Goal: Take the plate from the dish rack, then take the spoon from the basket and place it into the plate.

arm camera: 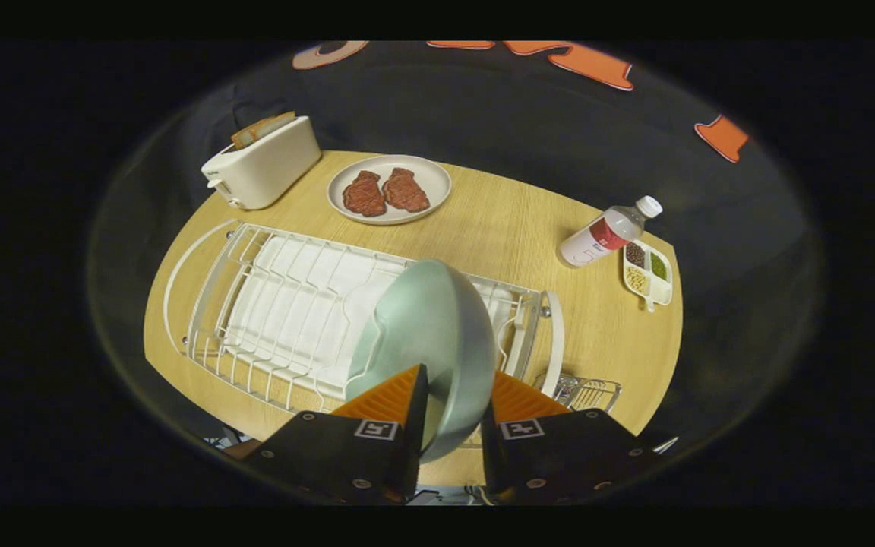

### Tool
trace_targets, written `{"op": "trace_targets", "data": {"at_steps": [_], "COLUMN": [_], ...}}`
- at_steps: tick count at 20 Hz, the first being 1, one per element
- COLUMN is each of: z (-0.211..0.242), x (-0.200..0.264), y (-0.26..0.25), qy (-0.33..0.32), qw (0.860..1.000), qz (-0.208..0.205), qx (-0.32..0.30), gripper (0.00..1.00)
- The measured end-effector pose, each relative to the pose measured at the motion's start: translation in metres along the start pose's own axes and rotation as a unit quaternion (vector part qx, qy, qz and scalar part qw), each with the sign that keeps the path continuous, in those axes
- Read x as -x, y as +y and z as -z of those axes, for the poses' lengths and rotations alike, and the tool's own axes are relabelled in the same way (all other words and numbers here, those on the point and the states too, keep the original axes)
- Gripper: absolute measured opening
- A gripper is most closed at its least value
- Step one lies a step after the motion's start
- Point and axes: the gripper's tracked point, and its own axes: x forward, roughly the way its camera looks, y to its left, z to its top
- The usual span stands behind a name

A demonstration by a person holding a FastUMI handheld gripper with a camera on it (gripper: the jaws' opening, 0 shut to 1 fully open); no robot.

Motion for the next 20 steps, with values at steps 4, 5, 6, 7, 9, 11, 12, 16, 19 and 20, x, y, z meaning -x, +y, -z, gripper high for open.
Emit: {"op": "trace_targets", "data": {"at_steps": [4,5,6,7,9,11,12,16,19,20], "z": [-0.010,-0.015,-0.021,-0.026,-0.030,-0.032,-0.033,-0.030,-0.012,-0.002], "x": [0.011,0.014,0.019,0.024,0.035,0.050,0.058,0.098,0.124,0.129], "y": [-0.004,-0.006,-0.010,-0.014,-0.012,-0.002,-0.001,-0.002,-0.004,-0.005], "qy": [-0.015,-0.024,-0.033,-0.041,-0.049,-0.057,-0.064,-0.095,-0.124,-0.131], "qw": [0.999,0.999,0.998,0.997,0.996,0.995,0.995,0.994,0.991,0.991], "qz": [0.028,0.039,0.053,0.068,0.078,0.071,0.069,0.057,0.037,0.032], "qx": [-0.002,-0.006,-0.005,0.004,0.021,0.031,0.034,0.021,0.022,0.012], "gripper": [0.32,0.30,0.29,0.27,0.25,0.23,0.23,0.23,0.23,0.23]}}
